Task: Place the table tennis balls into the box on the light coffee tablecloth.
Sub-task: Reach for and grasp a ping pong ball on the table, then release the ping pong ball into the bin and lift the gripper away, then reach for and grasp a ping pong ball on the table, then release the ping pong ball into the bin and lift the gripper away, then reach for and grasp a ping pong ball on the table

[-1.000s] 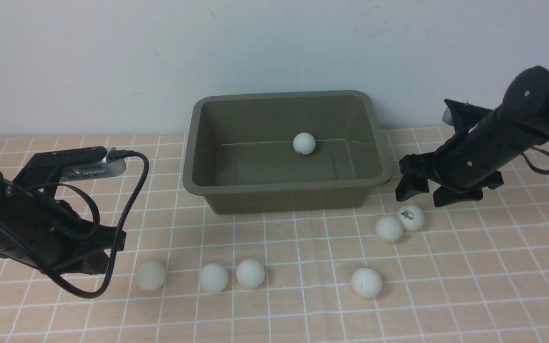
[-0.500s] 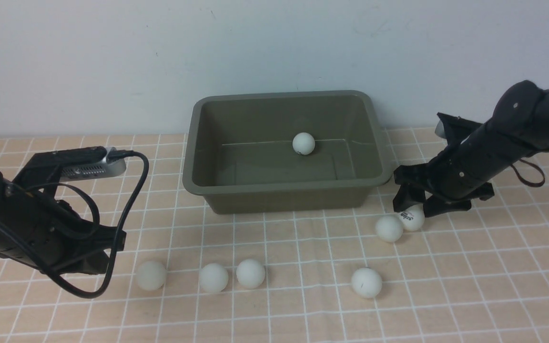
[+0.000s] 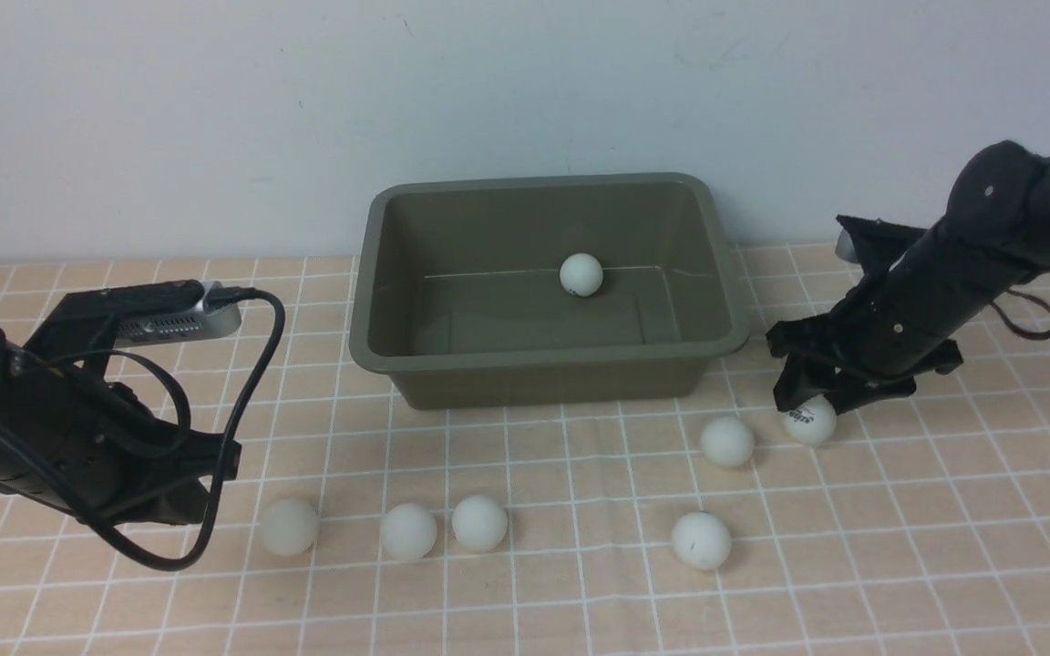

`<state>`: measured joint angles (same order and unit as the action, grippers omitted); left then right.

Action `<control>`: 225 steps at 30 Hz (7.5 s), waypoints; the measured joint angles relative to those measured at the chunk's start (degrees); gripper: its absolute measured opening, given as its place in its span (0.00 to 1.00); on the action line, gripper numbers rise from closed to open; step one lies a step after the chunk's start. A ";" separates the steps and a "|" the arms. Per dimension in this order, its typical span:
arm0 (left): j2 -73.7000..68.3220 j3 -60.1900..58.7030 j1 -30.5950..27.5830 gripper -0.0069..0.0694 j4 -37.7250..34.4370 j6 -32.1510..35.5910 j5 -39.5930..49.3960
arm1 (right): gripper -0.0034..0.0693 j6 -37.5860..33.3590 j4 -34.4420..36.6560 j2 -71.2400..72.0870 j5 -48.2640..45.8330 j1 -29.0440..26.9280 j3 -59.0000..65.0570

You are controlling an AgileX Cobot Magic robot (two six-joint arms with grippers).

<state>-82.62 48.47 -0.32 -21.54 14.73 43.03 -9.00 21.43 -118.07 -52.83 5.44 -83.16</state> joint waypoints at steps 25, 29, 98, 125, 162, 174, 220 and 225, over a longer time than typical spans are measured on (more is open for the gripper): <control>0.00 0.00 0.00 0.02 0.00 0.25 0.00 | 0.51 -8.96 9.78 -5.56 -4.35 13.09 -25.10; 0.00 0.00 0.00 0.02 0.00 0.25 0.00 | 0.53 -9.32 9.52 -6.96 -4.40 13.14 -25.10; 0.00 0.00 0.00 0.02 -0.17 0.36 1.43 | 0.76 12.67 -18.24 9.46 7.55 19.68 8.89; 0.00 0.00 0.00 0.02 -0.17 0.36 1.48 | 0.54 13.62 -21.43 1.69 5.46 19.68 3.45; 0.00 0.00 0.00 0.02 -0.17 0.36 1.48 | 0.54 2.92 -11.06 -7.82 -7.88 19.68 -27.72; 0.00 0.00 0.00 0.02 -0.17 0.41 1.65 | 0.79 2.50 -11.55 -7.82 -13.54 19.68 -32.04; 0.00 0.00 0.00 0.02 -0.11 0.41 2.90 | 0.79 6.15 -18.16 12.25 -4.02 25.85 9.88; 0.00 0.00 0.00 0.02 -0.11 0.41 2.90 | 0.79 6.14 -18.28 9.92 -1.72 25.85 9.88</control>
<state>-82.62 48.47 -0.32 -21.65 15.15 45.92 -2.86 3.15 -108.15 -54.55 31.28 -73.28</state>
